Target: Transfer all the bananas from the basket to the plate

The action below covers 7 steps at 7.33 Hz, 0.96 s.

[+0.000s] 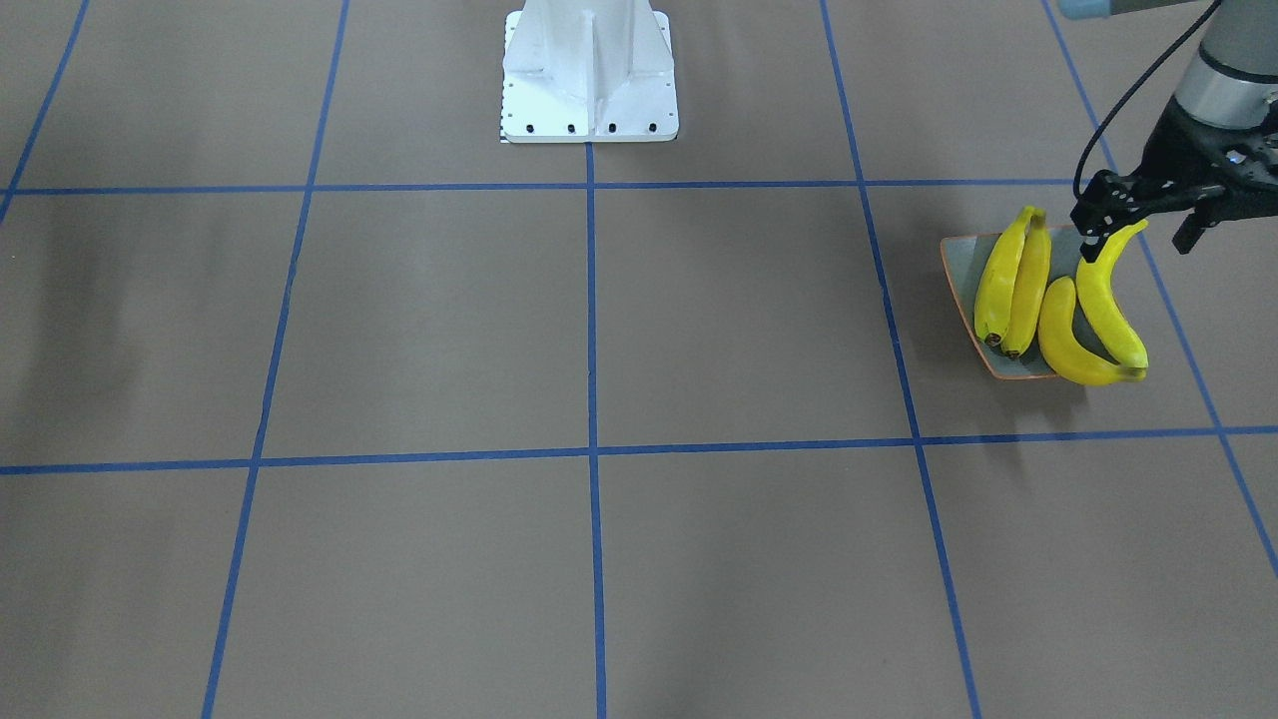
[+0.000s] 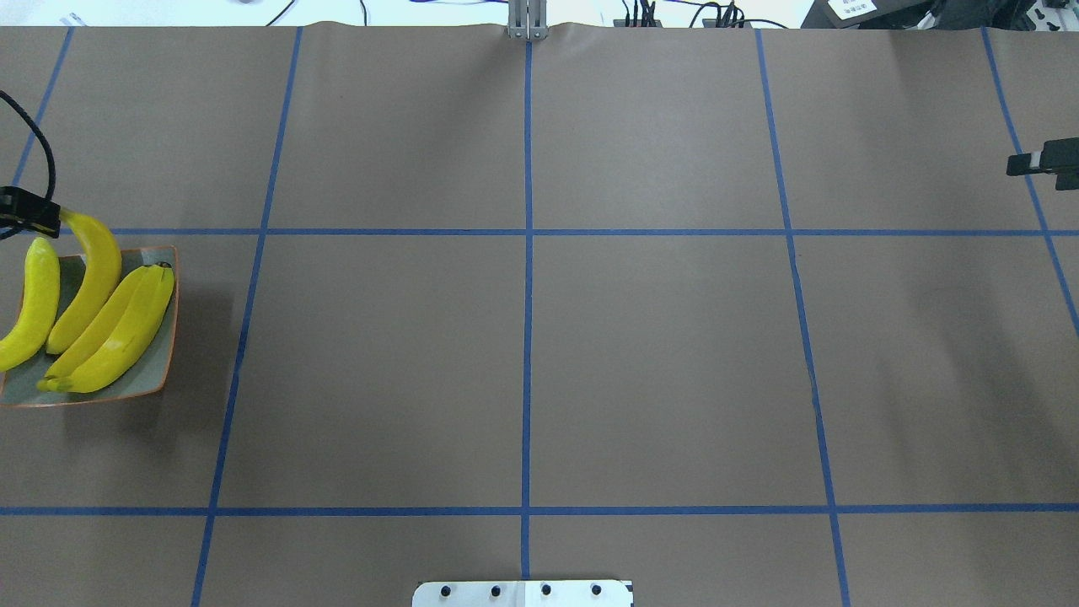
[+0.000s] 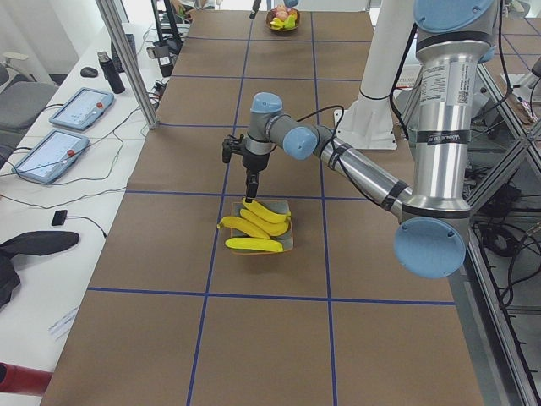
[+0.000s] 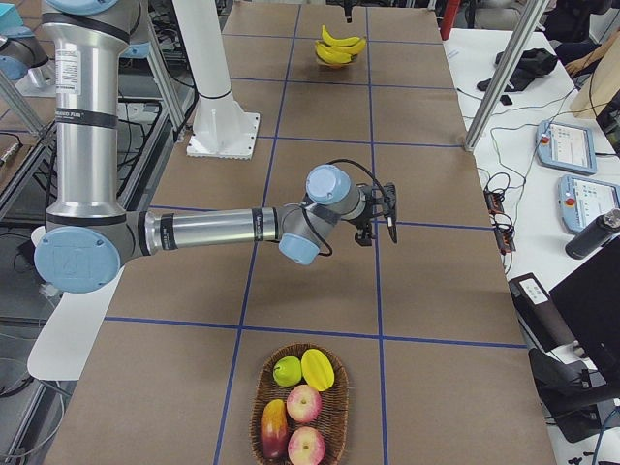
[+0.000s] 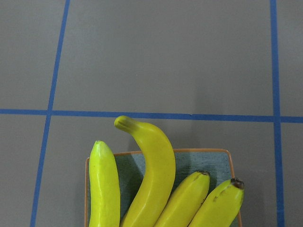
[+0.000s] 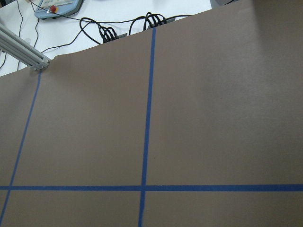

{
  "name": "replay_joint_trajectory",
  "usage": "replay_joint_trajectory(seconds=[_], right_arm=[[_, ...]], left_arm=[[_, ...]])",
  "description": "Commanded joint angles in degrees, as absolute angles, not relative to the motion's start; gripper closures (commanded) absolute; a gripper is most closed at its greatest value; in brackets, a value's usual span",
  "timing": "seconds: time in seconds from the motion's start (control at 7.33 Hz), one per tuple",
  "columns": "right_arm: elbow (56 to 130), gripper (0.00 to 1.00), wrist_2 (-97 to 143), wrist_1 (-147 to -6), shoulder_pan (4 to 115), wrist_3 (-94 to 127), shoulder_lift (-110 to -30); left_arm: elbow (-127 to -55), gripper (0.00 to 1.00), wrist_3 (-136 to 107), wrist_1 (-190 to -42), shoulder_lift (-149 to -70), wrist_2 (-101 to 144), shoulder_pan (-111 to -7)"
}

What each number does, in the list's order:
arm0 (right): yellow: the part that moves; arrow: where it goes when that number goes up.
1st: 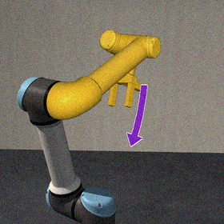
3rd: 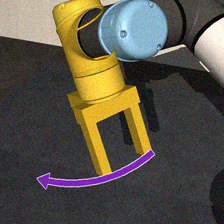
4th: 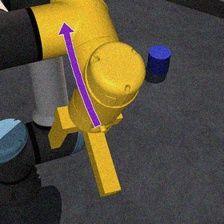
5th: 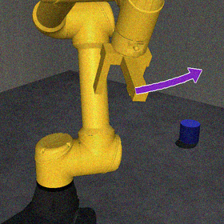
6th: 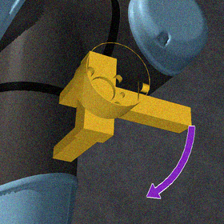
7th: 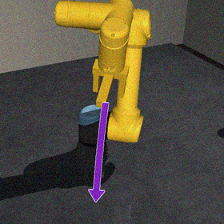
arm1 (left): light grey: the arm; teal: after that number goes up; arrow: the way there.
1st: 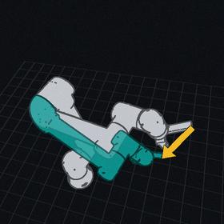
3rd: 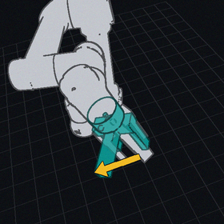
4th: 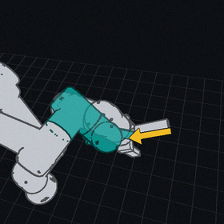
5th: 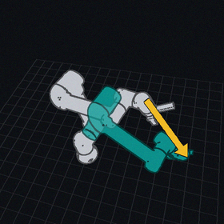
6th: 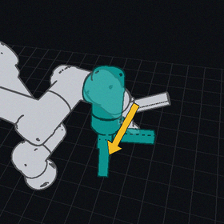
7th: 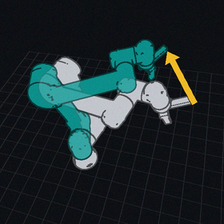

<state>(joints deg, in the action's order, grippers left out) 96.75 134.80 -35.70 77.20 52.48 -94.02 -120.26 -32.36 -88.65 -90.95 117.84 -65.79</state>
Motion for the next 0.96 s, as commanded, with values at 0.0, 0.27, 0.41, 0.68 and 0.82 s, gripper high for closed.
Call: replay_joint_trajectory(seconds=[0.0, 0.27, 0.41, 0.68, 0.82], right_arm=[[95.2, 0.0, 138.7, -47.0, 83.9, 37.8, -93.9], [95.3, 0.0, 139.1, -59.8, 88.0, 21.9, -93.7], [95.4, 0.0, 138.5, -65.9, 89.0, 14.1, -93.5], [95.5, 0.0, 134.9, -79.5, 90.3, -1.1, -91.8], [95.5, 0.0, 134.0, -87.3, 90.6, -8.0, -89.7]], left_arm=[[-115.0, 0.01, -15.8, -88.5, -91.1, 124.8, -75.5], [-108.9, 0.01, -5.9, -88.7, -91.2, 128.9, -82.4], [-106.3, 0.01, -3.5, -88.7, -91.8, 130.3, -84.8], [-101.3, 0.01, 2.3, -88.8, -91.8, 131.6, -87.5], [-97.9, 0.01, 4.8, -88.9, -92.0, 131.7, -89.3]])
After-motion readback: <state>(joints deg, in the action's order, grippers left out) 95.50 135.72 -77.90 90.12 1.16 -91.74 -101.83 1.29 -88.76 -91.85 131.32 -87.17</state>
